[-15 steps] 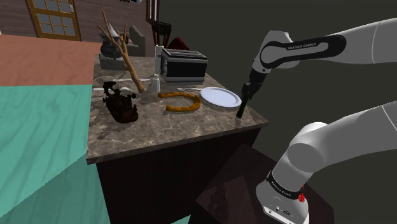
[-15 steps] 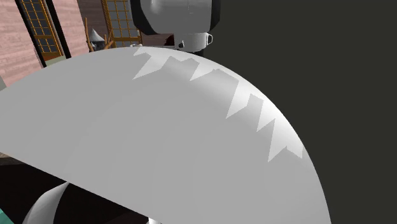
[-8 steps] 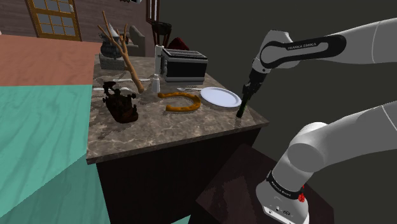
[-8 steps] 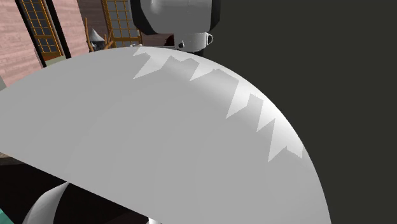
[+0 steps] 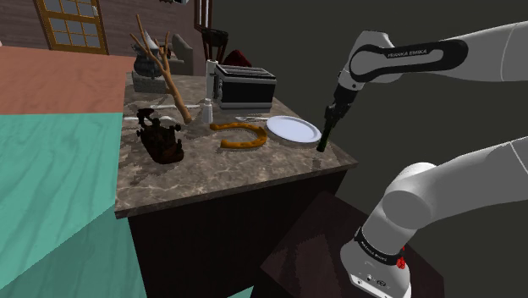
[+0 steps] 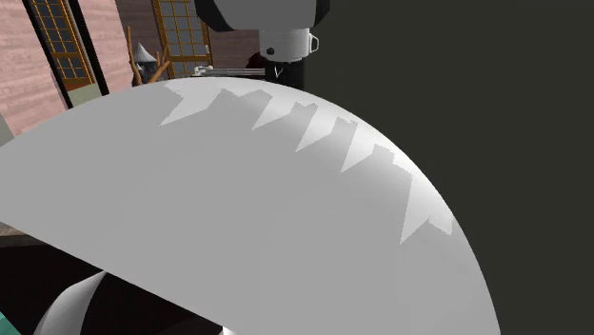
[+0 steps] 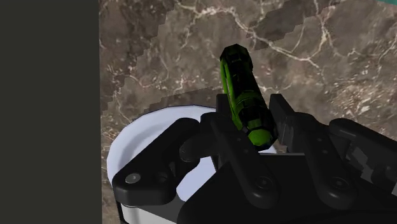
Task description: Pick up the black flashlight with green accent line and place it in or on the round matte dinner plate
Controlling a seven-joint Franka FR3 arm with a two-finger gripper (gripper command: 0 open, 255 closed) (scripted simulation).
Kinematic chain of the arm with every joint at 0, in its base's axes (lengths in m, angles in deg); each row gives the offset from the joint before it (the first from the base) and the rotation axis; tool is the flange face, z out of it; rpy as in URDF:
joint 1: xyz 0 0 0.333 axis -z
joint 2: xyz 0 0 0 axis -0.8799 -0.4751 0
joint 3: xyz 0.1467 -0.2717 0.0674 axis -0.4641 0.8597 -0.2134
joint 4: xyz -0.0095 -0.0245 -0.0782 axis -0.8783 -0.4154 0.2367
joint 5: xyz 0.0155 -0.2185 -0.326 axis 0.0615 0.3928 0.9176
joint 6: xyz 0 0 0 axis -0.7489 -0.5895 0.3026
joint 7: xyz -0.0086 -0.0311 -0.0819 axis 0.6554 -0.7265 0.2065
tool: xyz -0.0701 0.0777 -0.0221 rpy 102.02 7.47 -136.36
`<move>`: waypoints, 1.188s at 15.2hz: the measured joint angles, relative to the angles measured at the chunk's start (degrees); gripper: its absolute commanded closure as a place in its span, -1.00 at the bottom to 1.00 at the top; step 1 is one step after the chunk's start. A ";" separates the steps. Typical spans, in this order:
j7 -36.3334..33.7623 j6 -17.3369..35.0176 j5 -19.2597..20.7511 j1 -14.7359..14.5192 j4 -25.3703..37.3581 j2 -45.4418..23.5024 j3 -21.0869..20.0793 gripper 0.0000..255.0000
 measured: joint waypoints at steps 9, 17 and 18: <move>0.16 -6.97 -0.97 -0.38 6.05 0.93 -1.32 1.00; 2.68 -8.24 -4.07 -3.05 18.90 -10.61 1.07 1.00; 3.00 -8.51 -4.88 -3.61 21.49 -12.99 1.42 1.00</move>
